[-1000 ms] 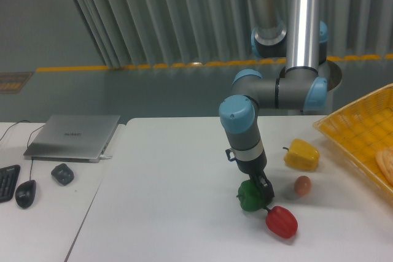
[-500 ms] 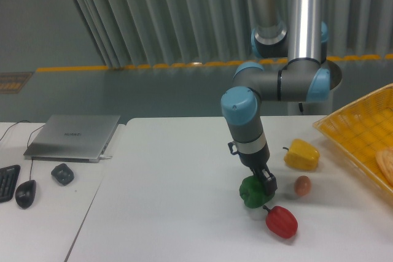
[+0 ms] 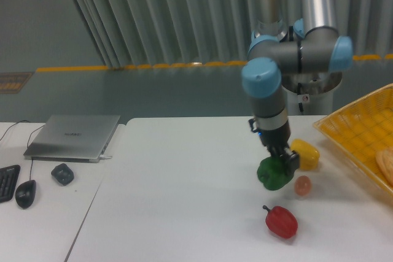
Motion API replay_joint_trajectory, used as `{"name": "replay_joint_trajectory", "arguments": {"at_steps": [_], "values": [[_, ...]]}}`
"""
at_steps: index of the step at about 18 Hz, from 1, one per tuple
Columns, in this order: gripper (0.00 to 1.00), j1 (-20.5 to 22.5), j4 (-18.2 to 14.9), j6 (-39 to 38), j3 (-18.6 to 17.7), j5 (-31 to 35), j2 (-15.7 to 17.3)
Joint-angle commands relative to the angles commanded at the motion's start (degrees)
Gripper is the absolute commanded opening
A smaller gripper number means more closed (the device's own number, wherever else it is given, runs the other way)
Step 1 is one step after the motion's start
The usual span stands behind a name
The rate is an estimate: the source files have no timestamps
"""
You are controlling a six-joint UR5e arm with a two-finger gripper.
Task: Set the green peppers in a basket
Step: 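Lift the green pepper and carry it over the yellow basket, then lower the green pepper into the basket and open the gripper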
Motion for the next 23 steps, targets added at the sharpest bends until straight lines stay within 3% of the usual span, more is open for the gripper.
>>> {"name": "replay_joint_trajectory", "arguments": {"at_steps": [2,8,11,15,23], "values": [[0.26,2.99,-3.34,5.62,0.00,0.09,1.05],[0.27,10.55,-7.13,18.02,-0.96,0.26,3.87],[0.27,13.62,-7.57,24.62,-2.54,1.22,4.57],[0.28,16.44,-8.10,34.28,-6.06,7.55,6.15],[0.42,20.05,-8.71,40.72,-6.59,8.09,6.95]]}}
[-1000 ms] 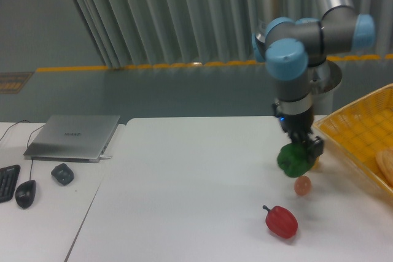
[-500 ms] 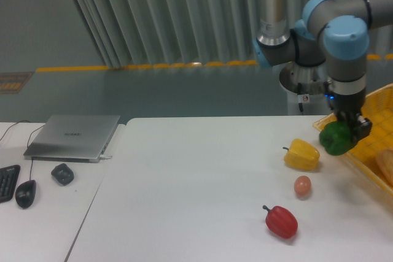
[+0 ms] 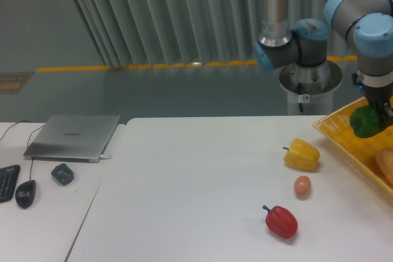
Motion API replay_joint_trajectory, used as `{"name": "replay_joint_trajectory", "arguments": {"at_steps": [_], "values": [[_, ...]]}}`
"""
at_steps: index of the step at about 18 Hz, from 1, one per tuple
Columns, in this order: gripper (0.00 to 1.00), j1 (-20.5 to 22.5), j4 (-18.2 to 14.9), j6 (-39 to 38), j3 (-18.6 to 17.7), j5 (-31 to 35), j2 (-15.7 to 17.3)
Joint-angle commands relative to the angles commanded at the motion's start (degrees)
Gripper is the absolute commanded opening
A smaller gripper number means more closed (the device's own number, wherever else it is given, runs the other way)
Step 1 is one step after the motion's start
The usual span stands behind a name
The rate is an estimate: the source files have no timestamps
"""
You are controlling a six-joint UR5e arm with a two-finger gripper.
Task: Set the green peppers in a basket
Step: 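Lower the green pepper into the basket and open the gripper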
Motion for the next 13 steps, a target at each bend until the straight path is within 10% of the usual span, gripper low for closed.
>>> {"name": "replay_joint_trajectory", "arguments": {"at_steps": [2,6,13], "values": [[0.50,0.52,0.00,0.00,0.00,-0.09,0.00],[0.96,0.35,0.44,-0.26,-0.35,0.00,0.09],[1.00,1.58,0.26,-0.79,-0.44,-1.75,0.26]]}}
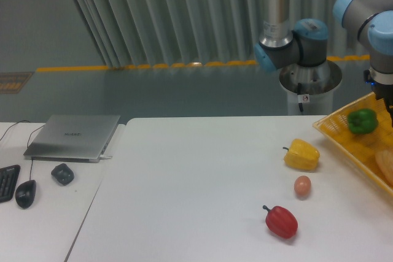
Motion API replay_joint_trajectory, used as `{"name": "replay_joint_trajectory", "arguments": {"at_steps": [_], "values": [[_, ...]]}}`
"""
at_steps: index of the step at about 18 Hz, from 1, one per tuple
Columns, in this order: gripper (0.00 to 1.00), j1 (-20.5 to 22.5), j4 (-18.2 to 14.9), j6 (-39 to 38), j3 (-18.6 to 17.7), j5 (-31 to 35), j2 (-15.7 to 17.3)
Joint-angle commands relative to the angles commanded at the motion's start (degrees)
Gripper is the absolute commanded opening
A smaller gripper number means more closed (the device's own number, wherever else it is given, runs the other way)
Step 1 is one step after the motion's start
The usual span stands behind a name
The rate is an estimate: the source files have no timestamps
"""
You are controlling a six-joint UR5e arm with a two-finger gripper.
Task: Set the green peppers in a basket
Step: 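Lower the green pepper into the basket and open the gripper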
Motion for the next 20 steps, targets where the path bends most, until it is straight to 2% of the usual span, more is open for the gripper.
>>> {"name": "replay_joint_trajectory", "arguments": {"at_steps": [4,9,13,15,20], "values": [[1.00,-0.61,0.18,-4.21,0.70,-1.41,0.35],[1.00,-1.76,0.35,-5.19,1.41,-2.64,0.44],[1.00,-3.42,2.72,-8.08,1.58,-2.82,0.44],[1.00,-3.95,2.82,-10.27,1.67,-3.17,0.26],[1.00,-7.03,3.61,-15.47,1.76,-8.00,0.26]]}}
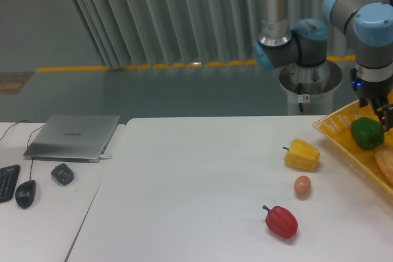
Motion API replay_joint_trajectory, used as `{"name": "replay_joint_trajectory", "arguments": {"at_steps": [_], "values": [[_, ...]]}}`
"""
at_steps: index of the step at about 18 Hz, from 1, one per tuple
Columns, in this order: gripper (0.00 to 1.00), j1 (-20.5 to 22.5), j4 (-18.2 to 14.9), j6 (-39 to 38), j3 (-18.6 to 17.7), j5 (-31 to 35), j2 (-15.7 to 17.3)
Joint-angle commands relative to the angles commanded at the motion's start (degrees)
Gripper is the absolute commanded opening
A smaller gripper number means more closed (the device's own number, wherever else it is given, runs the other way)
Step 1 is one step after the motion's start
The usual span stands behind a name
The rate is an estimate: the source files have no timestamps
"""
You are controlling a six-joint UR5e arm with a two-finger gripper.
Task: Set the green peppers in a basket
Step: 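Lower the green pepper into the basket and open the gripper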
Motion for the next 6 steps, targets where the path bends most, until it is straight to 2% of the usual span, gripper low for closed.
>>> {"name": "replay_joint_trajectory", "arguments": {"at_steps": [6], "values": [[1.00,-2.82,0.00,-3.16,-0.26,-0.01,-0.35]]}}
